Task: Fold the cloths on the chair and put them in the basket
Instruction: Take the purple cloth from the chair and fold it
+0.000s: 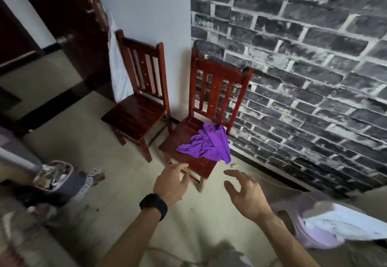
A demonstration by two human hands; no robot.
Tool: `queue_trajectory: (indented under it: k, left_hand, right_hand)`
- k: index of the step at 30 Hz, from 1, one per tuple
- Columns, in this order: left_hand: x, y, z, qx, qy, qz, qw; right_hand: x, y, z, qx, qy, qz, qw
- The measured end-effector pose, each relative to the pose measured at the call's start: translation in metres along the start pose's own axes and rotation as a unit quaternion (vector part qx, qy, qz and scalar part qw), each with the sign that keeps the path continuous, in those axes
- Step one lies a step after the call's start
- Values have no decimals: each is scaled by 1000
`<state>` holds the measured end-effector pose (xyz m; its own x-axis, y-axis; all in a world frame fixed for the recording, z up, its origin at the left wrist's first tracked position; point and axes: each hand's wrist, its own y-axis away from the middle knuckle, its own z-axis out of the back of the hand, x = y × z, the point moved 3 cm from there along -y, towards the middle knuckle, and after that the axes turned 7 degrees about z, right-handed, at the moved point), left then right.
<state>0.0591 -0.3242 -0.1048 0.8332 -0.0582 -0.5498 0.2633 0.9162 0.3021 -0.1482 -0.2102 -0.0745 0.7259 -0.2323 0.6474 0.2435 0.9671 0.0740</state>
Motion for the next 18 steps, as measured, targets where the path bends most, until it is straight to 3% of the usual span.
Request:
queue_trajectory:
  k: [18]
  left_hand:
    - [51, -273, -25, 144, -108, 51, 982]
  right_hand:
    - [-74, -267, -97, 72, -55, -155, 984]
